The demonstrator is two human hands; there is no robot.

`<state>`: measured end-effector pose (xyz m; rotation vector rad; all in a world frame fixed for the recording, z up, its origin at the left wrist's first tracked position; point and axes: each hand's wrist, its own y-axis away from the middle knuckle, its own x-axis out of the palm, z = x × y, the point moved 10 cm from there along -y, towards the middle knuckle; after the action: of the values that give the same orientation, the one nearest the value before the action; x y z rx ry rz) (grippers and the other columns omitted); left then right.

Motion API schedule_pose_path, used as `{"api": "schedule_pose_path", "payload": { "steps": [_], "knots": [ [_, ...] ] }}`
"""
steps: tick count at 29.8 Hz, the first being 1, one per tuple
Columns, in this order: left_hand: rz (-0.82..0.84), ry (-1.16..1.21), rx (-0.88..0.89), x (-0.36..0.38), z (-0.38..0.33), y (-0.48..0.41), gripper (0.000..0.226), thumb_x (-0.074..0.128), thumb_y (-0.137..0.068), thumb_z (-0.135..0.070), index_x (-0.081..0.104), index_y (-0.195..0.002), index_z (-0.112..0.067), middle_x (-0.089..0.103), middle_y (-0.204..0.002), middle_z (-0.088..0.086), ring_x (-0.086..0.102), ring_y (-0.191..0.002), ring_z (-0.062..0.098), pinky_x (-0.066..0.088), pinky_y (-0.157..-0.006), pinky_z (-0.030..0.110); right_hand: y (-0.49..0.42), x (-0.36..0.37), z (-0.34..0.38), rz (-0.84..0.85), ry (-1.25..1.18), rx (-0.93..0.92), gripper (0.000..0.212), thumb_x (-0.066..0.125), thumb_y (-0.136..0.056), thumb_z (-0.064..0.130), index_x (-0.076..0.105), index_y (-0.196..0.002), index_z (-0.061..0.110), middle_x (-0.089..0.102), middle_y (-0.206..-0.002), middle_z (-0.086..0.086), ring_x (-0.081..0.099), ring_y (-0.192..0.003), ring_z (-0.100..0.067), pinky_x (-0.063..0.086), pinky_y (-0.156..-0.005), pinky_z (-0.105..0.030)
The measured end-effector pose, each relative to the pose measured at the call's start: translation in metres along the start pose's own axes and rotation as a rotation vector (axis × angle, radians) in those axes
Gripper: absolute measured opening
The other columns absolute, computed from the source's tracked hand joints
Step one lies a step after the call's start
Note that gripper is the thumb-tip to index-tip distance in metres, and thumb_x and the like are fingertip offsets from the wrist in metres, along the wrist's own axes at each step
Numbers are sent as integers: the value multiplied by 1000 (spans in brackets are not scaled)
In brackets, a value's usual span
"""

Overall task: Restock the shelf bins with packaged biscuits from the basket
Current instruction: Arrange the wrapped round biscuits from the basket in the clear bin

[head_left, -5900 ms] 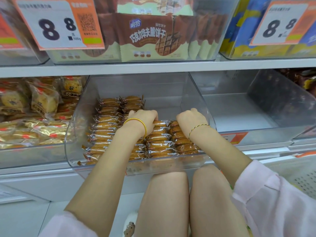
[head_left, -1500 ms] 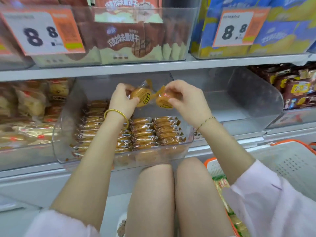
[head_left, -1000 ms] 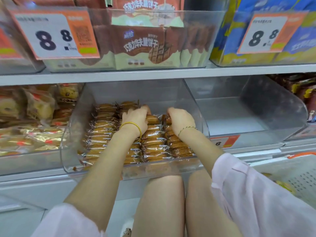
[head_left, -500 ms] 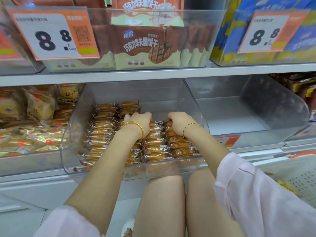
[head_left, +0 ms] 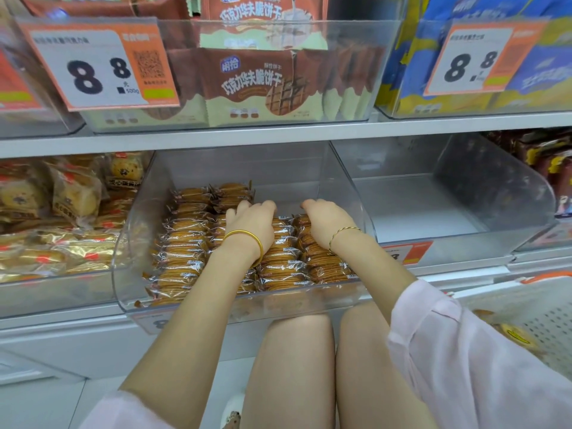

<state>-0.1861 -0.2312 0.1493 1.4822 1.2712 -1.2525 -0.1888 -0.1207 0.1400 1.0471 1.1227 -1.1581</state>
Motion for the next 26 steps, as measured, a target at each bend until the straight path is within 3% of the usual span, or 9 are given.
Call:
{"api": "schedule_pose_path", "payload": {
  "steps": [4,6,8,10,12,16,19,23,26],
  "knots": [
    [-74,23,26,-11,-13,19,41,37,-91,-1,48,-126,-20,57,-123,3,38,-119,27,29,-96,39,29,-26,10,-117,-196,-50,52,40,-86,-8,44,-134,11,51,-130,-14,50,-119,-31,44,-99,-41],
    [-130,52,74,-22,-33,42,39,41,-89,-4,49,-124,-22,57,-121,0,38,-119,25,28,-94,38,69,-49,10,-246,-340,-114,53,42,-86,-7,46,-135,14,51,-133,-8,47,-123,-24,36,-105,-29],
    [-252,156,159,-37,-58,71,40,43,-87,-6,53,-122,-23,60,-116,-1,39,-114,24,29,-90,38,124,-70,-2,-385,-492,-143,49,47,-85,-6,54,-129,14,56,-128,-1,47,-119,-14,29,-101,-13],
    [-354,302,312,-42,-93,101,36,42,-83,-12,60,-112,-20,64,-103,1,41,-103,21,29,-81,36,176,-69,-33,-468,-596,-109,41,50,-84,-3,60,-121,12,60,-115,5,50,-111,-7,32,-96,-10],
    [-351,417,470,-25,-135,123,36,38,-78,-18,63,-104,-18,65,-93,0,42,-94,20,28,-75,34,217,-39,-83,-440,-641,36,36,51,-84,1,63,-116,12,60,-109,9,54,-104,-6,40,-92,-13],
    [60,497,629,73,-231,145,32,44,-83,-12,62,-108,-18,66,-105,0,51,-102,25,41,-87,38,285,57,-204,-184,-538,539,31,51,-91,3,63,-117,14,63,-119,-2,57,-108,-15,41,-94,-20],
    [310,470,690,146,-285,153,28,48,-86,-5,62,-110,-14,65,-109,5,52,-107,28,41,-92,38,331,93,-268,-124,-383,817,38,50,-88,1,60,-120,18,60,-121,-8,55,-110,-25,47,-91,-38],
    [487,464,694,195,-320,159,28,45,-85,-4,61,-107,-12,64,-107,9,56,-103,28,45,-89,40,353,111,-319,-76,-172,982,51,54,-84,4,50,-132,21,54,-125,-14,49,-116,-33,47,-94,-44],
    [538,440,686,210,-325,165,28,45,-86,-4,60,-108,-12,64,-108,8,57,-103,25,45,-90,36,346,147,-333,148,-96,1012,52,59,-87,23,40,-136,25,36,-141,-17,38,-128,-39,34,-103,-51]
  ]
}}
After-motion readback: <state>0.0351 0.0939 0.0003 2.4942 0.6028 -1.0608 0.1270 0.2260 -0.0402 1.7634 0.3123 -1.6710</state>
